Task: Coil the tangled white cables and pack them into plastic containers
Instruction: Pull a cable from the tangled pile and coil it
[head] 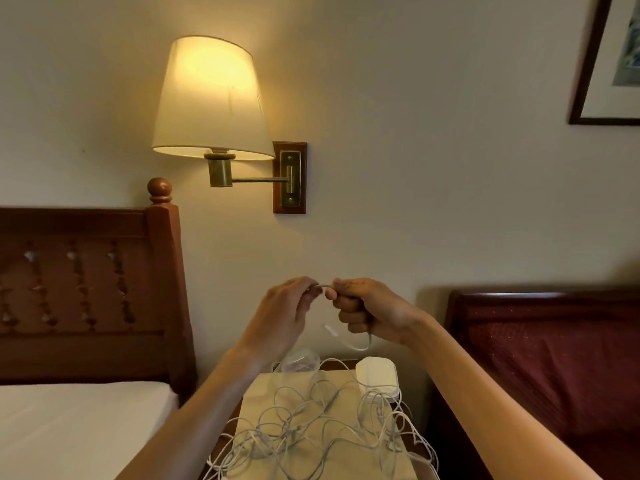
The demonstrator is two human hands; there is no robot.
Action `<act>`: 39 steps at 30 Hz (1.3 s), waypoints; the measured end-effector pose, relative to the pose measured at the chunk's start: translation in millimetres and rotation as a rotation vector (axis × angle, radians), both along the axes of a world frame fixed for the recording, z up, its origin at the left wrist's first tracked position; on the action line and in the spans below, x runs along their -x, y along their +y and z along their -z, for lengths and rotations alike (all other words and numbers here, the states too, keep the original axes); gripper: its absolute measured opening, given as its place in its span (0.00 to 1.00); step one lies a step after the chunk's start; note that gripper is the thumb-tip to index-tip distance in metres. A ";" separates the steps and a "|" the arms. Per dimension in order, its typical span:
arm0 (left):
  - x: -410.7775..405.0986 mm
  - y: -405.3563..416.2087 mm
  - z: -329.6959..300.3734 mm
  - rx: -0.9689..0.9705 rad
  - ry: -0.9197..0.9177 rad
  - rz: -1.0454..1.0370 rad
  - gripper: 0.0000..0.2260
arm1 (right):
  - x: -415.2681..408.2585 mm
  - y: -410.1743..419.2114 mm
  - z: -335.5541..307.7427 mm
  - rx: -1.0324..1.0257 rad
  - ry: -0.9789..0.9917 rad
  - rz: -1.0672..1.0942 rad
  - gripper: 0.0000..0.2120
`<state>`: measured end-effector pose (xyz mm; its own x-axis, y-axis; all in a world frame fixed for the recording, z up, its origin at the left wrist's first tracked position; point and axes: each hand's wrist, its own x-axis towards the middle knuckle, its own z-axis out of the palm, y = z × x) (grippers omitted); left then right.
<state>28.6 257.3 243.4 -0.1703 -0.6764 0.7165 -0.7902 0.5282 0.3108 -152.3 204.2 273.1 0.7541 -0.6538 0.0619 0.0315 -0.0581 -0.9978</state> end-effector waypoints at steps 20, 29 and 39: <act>-35.7 -28.0 21.3 -0.066 0.216 -0.083 0.12 | 33.7 3.1 -17.9 -0.338 -0.404 0.062 0.12; -13.3 4.9 39.5 -0.266 0.123 -0.149 0.16 | 49.4 -4.8 -35.3 -0.210 -0.426 0.203 0.12; 37.1 41.1 -51.6 -0.540 -0.340 0.235 0.21 | 18.8 16.3 -24.7 0.149 -0.107 0.324 0.17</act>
